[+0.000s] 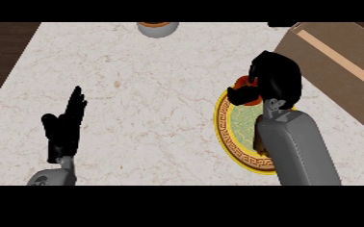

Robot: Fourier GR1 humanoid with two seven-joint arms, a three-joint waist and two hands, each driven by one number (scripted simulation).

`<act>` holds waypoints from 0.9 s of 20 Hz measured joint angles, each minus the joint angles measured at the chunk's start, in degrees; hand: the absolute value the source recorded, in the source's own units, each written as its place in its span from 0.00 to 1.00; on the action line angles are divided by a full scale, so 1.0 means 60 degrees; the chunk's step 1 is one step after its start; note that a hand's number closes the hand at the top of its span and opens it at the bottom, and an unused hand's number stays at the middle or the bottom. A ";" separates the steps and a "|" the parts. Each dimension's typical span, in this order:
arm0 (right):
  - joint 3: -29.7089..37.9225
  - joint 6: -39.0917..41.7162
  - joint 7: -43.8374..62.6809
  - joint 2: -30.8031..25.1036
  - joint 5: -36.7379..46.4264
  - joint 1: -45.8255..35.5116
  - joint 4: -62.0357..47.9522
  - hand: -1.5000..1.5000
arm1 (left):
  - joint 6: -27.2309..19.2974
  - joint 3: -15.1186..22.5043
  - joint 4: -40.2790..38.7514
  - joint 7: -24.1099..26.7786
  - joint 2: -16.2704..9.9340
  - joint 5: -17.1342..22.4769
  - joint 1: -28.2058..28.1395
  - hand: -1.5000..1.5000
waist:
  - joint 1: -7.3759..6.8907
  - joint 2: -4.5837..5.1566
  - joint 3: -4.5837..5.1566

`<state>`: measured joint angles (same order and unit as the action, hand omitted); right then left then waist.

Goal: Pick the tomato from the plate and place it in the cardboard box

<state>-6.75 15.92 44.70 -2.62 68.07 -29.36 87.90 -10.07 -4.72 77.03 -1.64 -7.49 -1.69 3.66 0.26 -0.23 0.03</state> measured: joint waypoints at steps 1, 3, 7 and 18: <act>0.0005 0.0135 0.0187 -0.0004 0.0028 -0.0028 0.0462 1.00 | -0.0001 -0.0020 0.0007 -0.0033 -0.0016 0.0004 0.0002 0.50 | 0.0015 -0.0006 0.0001; 0.0084 0.0532 0.0544 -0.0069 0.0080 -0.0314 0.1169 1.00 | 0.0028 -0.0047 -0.0127 0.0083 -0.0012 0.0010 0.0015 0.50 | 0.0023 -0.0008 0.0003; 0.0567 0.1328 0.0836 -0.0502 -0.0043 -0.0741 0.2261 1.00 | 0.0003 -0.0124 -0.0433 0.0087 -0.0011 -0.0004 0.0317 0.50 | 0.0020 0.0007 0.0001; 0.2620 0.0987 -0.0479 -0.2581 -0.0491 -0.1185 0.1663 1.00 | 0.0132 -0.0121 -0.0268 0.0073 0.0013 0.0018 0.0265 0.50 | -0.0053 0.0036 -0.0002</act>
<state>8.97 21.84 41.82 -18.11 65.12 -36.47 97.88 -9.28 -5.44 75.43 -1.20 -7.41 -1.58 5.25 -0.06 -0.01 0.02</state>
